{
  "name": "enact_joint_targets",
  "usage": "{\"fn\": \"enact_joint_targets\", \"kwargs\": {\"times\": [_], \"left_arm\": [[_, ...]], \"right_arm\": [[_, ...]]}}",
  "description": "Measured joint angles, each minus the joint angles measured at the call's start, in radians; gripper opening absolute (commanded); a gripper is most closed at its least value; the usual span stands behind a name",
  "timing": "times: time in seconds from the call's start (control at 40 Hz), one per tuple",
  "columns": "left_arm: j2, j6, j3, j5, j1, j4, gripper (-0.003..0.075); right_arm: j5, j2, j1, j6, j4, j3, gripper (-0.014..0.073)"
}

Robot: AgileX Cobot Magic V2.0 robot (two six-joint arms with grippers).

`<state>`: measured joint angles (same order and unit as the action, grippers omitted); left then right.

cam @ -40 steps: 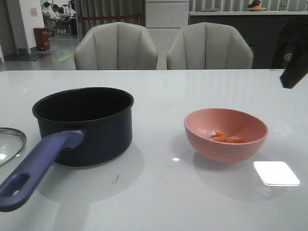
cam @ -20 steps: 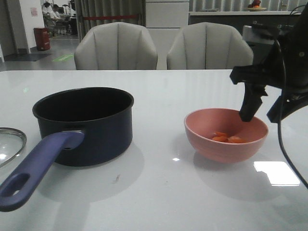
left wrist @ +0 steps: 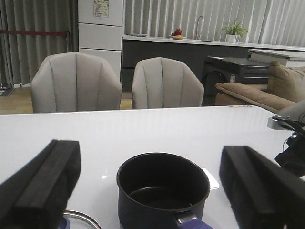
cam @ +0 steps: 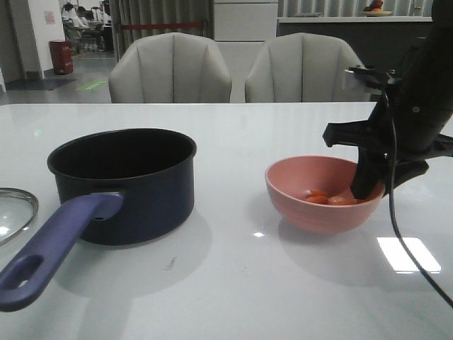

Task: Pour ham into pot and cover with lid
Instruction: 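Lower the right gripper to the pink bowl rim and grasp it, then lift the pink bowl and carry it over the saucepan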

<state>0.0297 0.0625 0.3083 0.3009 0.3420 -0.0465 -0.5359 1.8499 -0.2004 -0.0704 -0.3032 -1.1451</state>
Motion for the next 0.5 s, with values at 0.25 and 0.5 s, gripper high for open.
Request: {"fn": "enact_joint_targets", "kwargs": {"times": [0.25, 0.5], "left_arm": [[0.0, 0.0, 0.0, 0.0, 0.0, 0.0, 0.0625], [0.0, 0.0, 0.0, 0.0, 0.0, 0.0, 0.0625]], "right_arm": [[0.007, -0.016, -0.014, -0.005, 0.0, -0.073, 0.0136], [0.093, -0.116, -0.139, -0.078, 0.002, -0.228, 0.0136]]}}
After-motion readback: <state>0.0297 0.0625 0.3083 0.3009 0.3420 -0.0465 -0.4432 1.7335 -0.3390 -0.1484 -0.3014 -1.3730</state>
